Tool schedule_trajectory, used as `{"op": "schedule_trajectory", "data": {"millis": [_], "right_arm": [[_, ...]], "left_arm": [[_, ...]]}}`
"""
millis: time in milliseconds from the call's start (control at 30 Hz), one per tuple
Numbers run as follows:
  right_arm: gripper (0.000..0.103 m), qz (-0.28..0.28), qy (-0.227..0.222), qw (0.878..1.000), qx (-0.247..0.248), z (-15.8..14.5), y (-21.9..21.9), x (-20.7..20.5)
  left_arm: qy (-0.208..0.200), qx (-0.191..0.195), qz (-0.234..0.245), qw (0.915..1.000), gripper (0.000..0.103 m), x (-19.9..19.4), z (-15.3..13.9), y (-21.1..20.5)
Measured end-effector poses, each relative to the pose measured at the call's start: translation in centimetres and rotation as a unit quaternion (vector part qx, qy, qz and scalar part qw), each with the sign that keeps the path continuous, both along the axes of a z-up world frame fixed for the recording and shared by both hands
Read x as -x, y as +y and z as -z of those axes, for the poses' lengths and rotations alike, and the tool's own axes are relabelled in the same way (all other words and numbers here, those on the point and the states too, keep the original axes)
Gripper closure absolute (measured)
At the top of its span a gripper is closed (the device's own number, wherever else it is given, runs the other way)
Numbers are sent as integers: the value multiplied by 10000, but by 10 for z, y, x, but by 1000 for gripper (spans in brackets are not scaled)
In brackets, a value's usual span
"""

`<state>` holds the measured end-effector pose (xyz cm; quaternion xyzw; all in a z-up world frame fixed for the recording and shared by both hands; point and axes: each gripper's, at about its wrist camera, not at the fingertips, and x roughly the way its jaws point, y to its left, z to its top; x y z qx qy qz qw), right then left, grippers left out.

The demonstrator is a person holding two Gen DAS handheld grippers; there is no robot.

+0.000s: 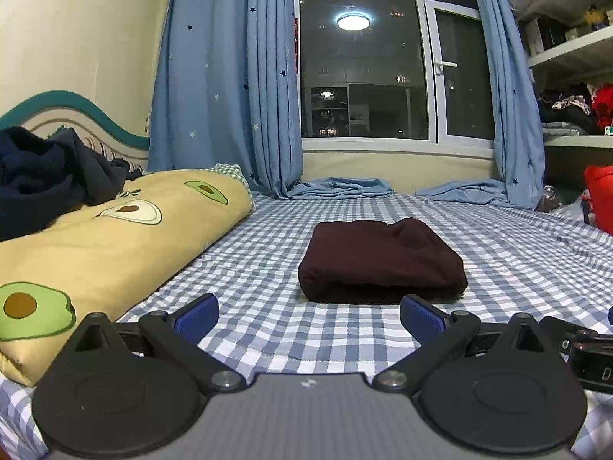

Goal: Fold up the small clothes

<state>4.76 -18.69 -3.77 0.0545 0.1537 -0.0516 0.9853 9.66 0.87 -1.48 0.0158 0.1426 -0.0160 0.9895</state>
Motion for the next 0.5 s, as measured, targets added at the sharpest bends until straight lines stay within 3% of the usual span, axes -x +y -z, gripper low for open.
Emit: {"op": "schedule_trajectory", "data": {"millis": [333, 500], "right_arm": [[0, 29, -105, 9999, -135, 3, 2, 18], [0, -73, -106, 9999, -6, -3, 10, 12]], "left_arm": [[21, -159, 12, 9999, 1, 16, 2, -2], [112, 67, 38, 9999, 1, 10, 0, 6]]}}
